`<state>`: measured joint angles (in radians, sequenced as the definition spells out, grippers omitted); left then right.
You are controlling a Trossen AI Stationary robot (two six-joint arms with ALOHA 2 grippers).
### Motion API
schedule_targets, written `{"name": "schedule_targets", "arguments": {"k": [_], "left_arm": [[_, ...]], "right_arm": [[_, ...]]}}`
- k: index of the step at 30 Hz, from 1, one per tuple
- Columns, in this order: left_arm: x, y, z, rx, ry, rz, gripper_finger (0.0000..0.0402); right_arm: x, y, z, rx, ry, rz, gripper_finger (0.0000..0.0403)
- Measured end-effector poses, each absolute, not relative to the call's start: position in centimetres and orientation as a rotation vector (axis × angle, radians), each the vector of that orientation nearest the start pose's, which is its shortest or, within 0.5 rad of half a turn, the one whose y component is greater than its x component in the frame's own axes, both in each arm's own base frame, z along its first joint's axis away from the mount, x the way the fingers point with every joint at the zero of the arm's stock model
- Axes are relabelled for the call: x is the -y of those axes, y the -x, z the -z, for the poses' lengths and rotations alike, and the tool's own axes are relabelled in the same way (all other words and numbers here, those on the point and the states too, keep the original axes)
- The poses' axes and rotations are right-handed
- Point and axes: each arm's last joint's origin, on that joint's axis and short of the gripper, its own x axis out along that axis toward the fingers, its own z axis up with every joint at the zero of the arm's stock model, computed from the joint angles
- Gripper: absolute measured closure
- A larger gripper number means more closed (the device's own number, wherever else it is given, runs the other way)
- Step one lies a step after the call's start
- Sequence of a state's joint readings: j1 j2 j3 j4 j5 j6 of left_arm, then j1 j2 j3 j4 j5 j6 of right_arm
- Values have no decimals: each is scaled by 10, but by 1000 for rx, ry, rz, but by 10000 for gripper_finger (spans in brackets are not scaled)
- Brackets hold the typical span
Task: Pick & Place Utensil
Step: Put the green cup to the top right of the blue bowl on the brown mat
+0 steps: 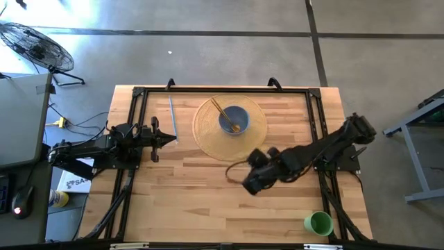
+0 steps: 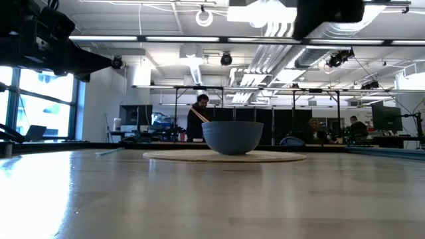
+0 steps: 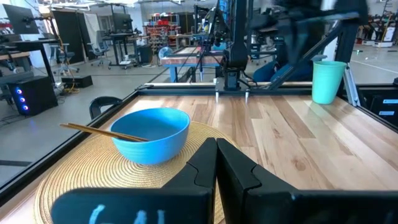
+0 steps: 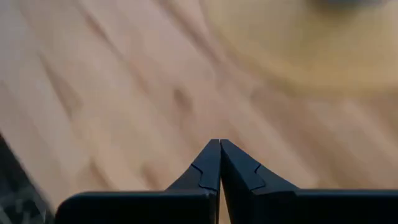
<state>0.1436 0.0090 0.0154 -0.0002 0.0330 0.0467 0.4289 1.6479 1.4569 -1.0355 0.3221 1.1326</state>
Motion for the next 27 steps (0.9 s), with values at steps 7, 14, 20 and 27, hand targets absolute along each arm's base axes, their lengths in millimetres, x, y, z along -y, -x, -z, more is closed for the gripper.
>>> {"name": "schedule_targets", "arguments": {"k": [7,14,20,27], "left_arm": [[-13,-96,-168,4,-47,-111,400],[-13,-96,-168,4,-47,-111,400],[-13,-96,-168,4,-47,-110,400],[-13,-96,-168,4,-47,-111,400]], "right_arm": [[-162,-327,-283,-1450,-621,468,403],[-155,-334,-249,-1834,-690,474,395],[-155,-326,-221,-1993,-786,445,371],[-152,-310,-195,-2197,-917,439,308]]}}
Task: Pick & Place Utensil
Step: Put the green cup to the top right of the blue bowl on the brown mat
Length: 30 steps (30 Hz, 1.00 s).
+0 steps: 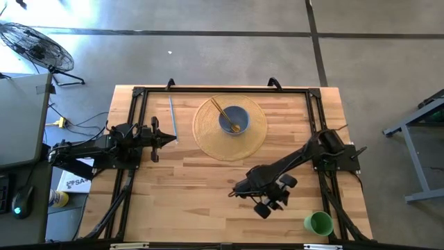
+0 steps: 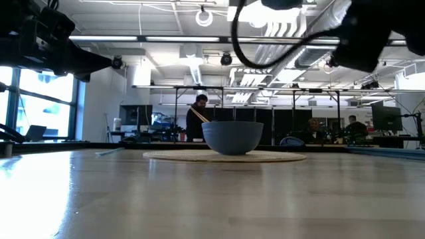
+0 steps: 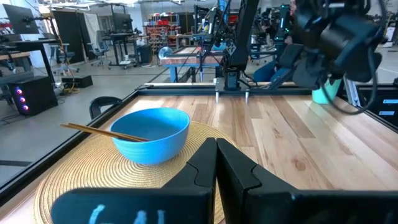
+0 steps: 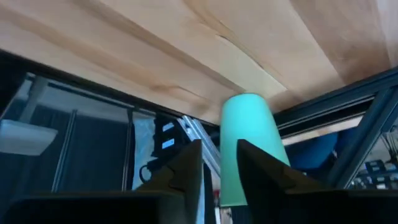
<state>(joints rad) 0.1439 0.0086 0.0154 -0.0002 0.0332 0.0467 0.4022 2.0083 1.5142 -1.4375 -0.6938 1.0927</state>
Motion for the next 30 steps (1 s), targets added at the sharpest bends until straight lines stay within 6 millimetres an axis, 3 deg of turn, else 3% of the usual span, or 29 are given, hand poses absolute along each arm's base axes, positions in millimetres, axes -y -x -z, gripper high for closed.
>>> {"name": "schedule_targets", "arguments": {"k": [18,25,30], "left_arm": [[-13,-96,-168,4,-47,-110,400],[-13,-96,-168,4,-47,-110,400],[-13,-96,-168,4,-47,-111,400]], "right_arm": [[-137,-267,-129,-2387,-1002,422,102],[-146,-258,-112,-2404,-1112,355,52],[-157,-246,-107,-2449,-1084,324,37]]}}
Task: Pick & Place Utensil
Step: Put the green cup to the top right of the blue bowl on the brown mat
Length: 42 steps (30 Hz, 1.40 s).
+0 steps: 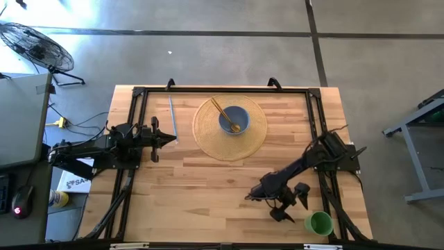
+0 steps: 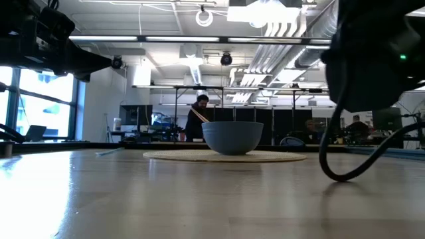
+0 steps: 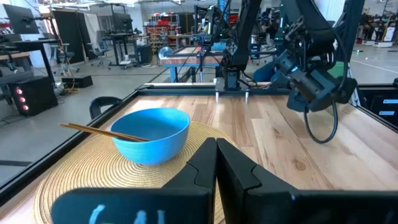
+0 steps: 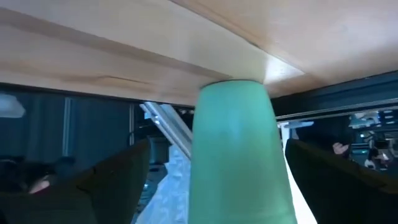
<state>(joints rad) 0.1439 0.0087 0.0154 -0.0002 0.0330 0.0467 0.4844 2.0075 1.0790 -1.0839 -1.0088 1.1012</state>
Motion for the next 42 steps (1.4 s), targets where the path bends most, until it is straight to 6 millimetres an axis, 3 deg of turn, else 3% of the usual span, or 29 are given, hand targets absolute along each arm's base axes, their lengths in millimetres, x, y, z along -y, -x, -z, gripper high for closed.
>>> {"name": "schedule_targets", "arguments": {"k": [8,20,31,42], "left_arm": [[-13,-96,-168,4,-47,-111,400],[-13,-96,-168,4,-47,-111,400],[-13,-96,-168,4,-47,-111,400],[-13,-96,-168,4,-47,-111,400]], "right_arm": [[-165,-230,-98,-2501,-1064,324,36],[-176,-224,-97,-2504,-1006,209,37],[-199,-205,-98,-2554,-887,203,37],[-203,-203,-97,-2555,-881,174,46]]}}
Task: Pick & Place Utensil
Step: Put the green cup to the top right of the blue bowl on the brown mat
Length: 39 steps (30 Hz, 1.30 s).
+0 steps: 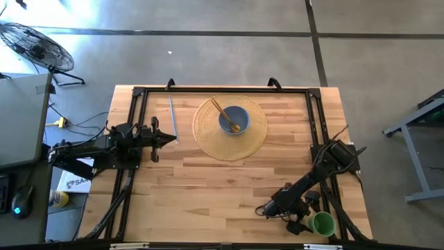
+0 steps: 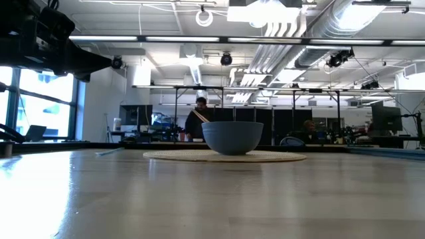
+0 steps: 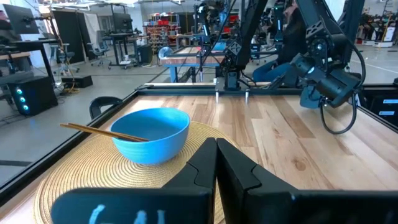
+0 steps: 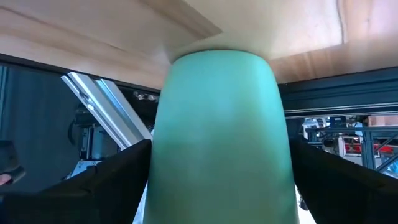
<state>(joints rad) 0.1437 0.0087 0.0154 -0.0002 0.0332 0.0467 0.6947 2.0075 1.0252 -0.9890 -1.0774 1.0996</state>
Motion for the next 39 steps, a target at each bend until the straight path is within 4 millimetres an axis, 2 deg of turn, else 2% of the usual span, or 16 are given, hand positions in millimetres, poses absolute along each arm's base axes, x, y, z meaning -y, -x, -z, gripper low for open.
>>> {"name": "schedule_targets", "arguments": {"k": [5,11,19,25,31,34,39], "left_arm": [[-13,-96,-168,4,-47,-110,400],[-13,-96,-168,4,-47,-111,400],[-13,-96,-168,4,-47,-111,400],[-13,-96,-168,4,-47,-111,400],[-13,-96,-168,4,-47,-111,400],[-13,-96,-168,4,-47,-111,400],[-13,-96,-168,4,-47,-111,400]], "right_arm": [[-200,-207,-99,-2557,-913,173,67],[-188,-226,-107,-2532,-1005,237,75],[-140,-252,-115,-2515,-1264,415,77],[-100,-272,-116,-2421,-1473,384,78],[-61,-293,-117,-2231,-1455,445,78],[-52,-295,-115,-2191,-1463,456,76],[-50,-297,-115,-2176,-1467,433,72]]}}
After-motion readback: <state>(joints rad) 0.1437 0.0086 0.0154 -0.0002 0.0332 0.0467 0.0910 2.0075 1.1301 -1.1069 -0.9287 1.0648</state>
